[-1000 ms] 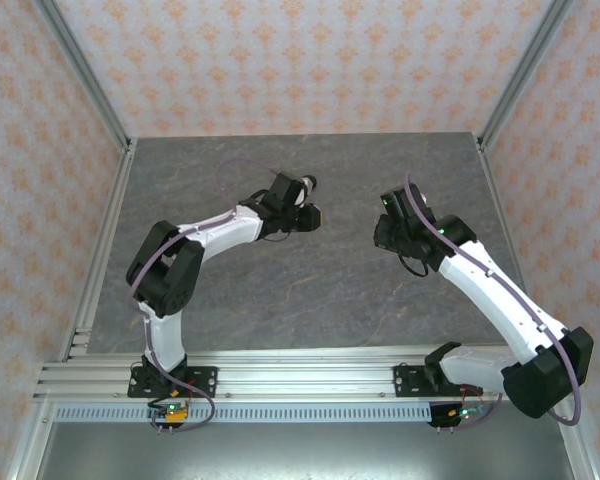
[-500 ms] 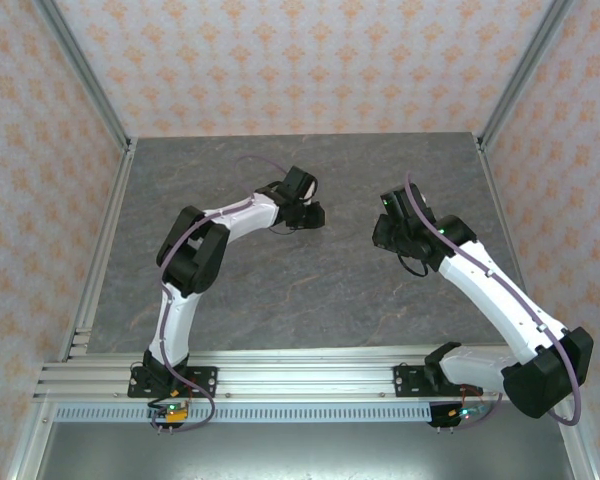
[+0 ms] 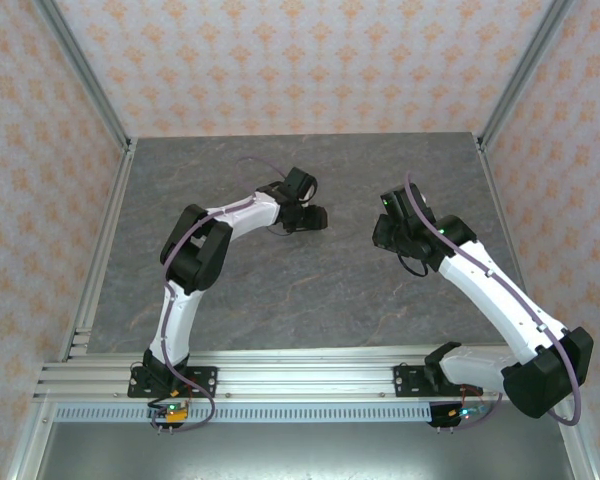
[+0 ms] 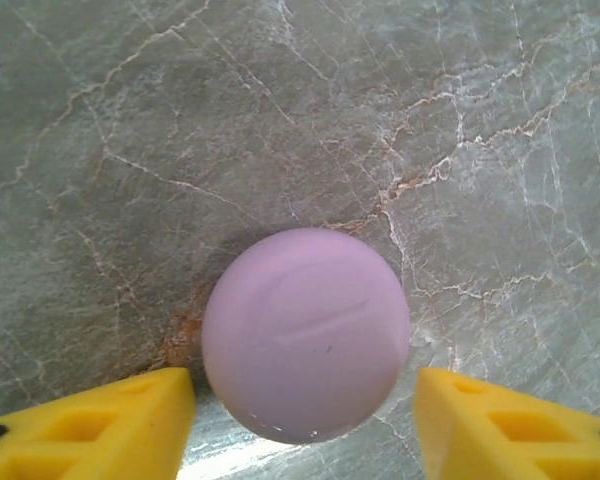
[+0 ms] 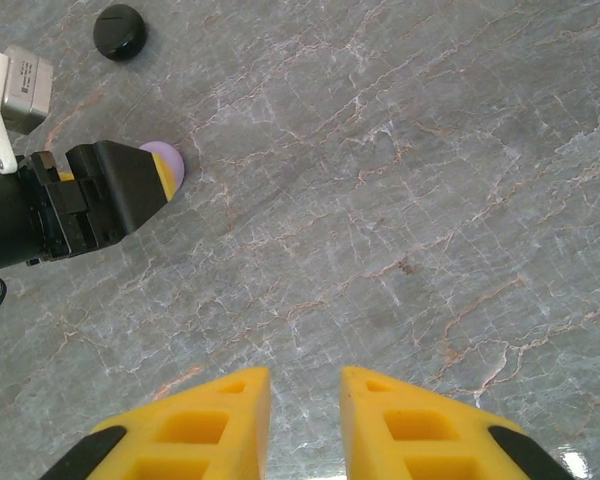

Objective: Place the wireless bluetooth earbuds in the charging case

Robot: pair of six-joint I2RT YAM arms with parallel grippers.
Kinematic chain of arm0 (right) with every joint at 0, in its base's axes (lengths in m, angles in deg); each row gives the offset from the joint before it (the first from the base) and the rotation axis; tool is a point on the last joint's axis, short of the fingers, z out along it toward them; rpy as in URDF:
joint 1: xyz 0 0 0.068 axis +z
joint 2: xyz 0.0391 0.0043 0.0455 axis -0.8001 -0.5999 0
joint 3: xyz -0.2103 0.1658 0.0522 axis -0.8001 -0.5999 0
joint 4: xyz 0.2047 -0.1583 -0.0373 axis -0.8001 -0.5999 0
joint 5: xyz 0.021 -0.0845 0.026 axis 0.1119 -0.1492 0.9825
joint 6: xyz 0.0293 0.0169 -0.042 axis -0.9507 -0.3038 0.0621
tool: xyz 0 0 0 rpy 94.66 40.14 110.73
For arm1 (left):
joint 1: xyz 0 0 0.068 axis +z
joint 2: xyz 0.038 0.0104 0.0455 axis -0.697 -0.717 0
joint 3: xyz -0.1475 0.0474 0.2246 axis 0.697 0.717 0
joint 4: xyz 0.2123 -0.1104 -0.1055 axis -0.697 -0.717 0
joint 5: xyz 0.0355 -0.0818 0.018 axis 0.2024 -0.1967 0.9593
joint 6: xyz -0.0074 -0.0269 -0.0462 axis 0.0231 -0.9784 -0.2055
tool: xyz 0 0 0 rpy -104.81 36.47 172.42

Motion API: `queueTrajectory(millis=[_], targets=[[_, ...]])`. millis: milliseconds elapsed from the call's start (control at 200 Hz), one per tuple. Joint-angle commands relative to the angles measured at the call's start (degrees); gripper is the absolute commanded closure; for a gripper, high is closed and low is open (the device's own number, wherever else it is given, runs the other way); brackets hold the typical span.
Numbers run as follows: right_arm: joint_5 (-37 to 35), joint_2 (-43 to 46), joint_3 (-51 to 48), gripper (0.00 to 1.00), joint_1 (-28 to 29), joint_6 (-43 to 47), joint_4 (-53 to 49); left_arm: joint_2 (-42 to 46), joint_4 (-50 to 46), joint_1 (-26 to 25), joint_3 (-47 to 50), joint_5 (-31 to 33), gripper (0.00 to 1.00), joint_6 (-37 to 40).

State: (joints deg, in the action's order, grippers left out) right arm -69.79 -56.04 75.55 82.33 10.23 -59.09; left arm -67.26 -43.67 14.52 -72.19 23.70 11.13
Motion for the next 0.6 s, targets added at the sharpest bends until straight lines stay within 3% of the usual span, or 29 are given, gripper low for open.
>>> queueTrajectory(millis=[0, 170, 320, 460, 596], targets=[[-4.71, -0.1, -0.7, 0.73, -0.23, 0.5, -1.29, 2.57, -2.91, 0.49, 2.15, 5.77, 0.33, 0.83], [-14.0, 0.49, -2.11, 0.65, -0.27, 2.12, -1.12, 9.38, -4.53, 0.58, 6.66, 12.38, 0.25, 3.72], [-26.7, 1.67, -5.28, 0.59, -0.23, 3.92, 1.97, 18.03, -6.01, 0.66, 12.35, 18.77, 0.23, 6.51], [-38.61, 2.92, -10.51, 0.58, -0.35, 8.32, 9.76, 26.06, -6.64, 0.84, 18.06, 25.15, 0.21, 9.91], [-41.98, 3.3, -15.47, 0.56, -1.85, 14.63, 19.13, 33.89, -5.62, 1.75, 24.52, 29.96, 0.19, 12.99]])
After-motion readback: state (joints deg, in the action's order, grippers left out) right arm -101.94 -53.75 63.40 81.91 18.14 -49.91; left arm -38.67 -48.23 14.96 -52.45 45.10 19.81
